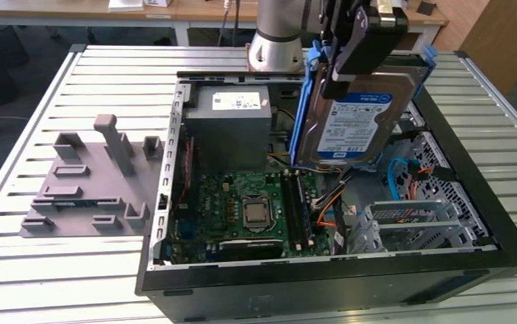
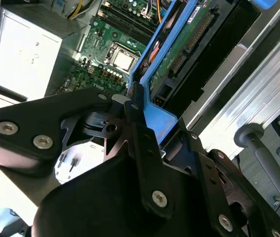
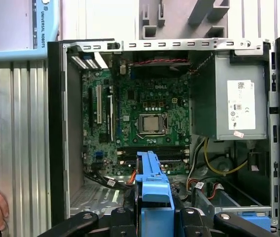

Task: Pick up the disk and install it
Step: 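Insert the disk into the insertion slot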

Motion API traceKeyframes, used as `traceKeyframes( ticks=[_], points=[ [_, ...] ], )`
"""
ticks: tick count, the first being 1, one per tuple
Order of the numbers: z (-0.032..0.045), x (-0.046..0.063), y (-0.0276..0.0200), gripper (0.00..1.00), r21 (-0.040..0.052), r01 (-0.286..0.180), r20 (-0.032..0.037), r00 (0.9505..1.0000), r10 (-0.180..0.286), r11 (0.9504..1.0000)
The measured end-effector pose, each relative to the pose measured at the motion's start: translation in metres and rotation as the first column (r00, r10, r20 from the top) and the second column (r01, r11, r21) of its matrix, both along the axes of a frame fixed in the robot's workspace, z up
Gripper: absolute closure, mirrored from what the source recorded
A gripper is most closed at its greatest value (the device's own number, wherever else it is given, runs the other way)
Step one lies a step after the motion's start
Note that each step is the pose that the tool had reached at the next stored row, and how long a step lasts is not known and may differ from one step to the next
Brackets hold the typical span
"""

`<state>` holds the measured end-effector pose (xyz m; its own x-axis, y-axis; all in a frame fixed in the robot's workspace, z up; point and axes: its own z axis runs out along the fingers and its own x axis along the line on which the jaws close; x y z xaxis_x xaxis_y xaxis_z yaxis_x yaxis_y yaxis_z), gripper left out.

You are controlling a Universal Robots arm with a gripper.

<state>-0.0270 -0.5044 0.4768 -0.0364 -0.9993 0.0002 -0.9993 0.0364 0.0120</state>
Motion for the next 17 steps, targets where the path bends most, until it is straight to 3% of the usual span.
traceKeyframes(
  ticks=[9,17],
  points=[
    [-0.0006,0.014,-0.0071,0.64,-0.002,0.0,0.0,1.0,0.0,1.0],
    [-0.0016,0.017,-0.0196,0.64,-0.0047,0.0,0.0,1.0,0.0,1.0]
  ],
)
